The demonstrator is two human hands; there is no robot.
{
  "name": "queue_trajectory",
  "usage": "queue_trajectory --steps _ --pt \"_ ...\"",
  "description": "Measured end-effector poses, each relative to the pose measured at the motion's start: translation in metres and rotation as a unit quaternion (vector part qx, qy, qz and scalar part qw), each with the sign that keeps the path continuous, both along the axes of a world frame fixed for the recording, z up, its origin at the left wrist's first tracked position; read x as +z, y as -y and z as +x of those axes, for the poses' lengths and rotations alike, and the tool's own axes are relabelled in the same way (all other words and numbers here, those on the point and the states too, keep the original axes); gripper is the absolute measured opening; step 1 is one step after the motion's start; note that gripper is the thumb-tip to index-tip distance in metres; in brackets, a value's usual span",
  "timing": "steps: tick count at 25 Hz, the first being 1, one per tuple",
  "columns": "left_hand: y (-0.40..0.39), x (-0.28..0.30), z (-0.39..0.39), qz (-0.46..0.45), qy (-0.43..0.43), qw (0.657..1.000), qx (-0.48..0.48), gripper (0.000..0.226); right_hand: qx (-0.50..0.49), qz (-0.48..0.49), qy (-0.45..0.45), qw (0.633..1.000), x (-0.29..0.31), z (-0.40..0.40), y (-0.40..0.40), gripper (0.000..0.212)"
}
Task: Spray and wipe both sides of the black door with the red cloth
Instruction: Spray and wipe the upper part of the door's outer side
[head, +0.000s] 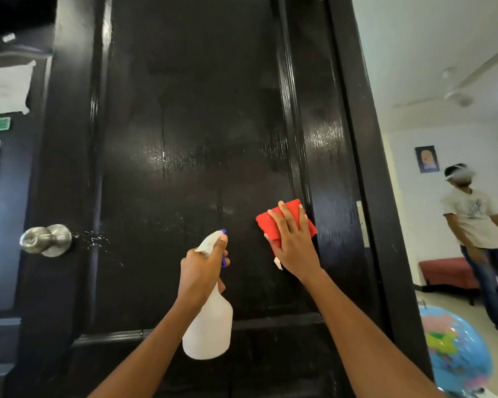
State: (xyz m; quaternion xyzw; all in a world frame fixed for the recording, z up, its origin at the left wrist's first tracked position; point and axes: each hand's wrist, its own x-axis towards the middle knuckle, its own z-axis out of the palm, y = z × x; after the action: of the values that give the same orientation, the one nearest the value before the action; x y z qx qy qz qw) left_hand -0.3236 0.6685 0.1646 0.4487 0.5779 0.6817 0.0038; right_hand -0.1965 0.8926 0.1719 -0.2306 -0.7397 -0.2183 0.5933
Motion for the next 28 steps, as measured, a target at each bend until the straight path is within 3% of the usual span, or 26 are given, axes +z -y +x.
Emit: queue_trajectory --steps 3,7,10,15,22,25,28 --pt "0.007 0.012 -0.017 0.017 0.006 1.0 0.019 0.046 -0.045 0.067 0.04 0.996 0.049 -0.008 0.0 0.065" --pt "0.011 0.02 -0.041 0.033 0.014 0.999 0.037 0.046 -0.037 -0.044 -0.075 0.996 0.092 -0.02 0.003 0.071" --pt "0.012 0.023 -0.05 0.031 0.016 0.999 0.035 0.048 -0.023 -0.052 -0.106 0.993 0.081 -0.03 0.008 0.071" --pt "0.01 0.024 -0.047 0.023 0.016 1.0 0.011 0.047 -0.03 -0.021 -0.081 0.996 0.06 -0.024 0.004 0.073" --pt "0.007 0.022 -0.023 -0.028 -0.011 0.998 -0.054 0.04 -0.013 -0.05 -0.049 0.997 0.042 -0.018 0.005 0.075" --pt "0.008 0.02 -0.02 -0.022 -0.02 0.999 -0.038 0.041 -0.014 -0.041 -0.02 0.999 0.041 -0.009 0.003 0.076" --pt "0.018 0.021 -0.027 0.015 0.006 1.0 0.006 0.045 -0.019 -0.046 -0.054 0.997 0.034 -0.015 0.01 0.073"
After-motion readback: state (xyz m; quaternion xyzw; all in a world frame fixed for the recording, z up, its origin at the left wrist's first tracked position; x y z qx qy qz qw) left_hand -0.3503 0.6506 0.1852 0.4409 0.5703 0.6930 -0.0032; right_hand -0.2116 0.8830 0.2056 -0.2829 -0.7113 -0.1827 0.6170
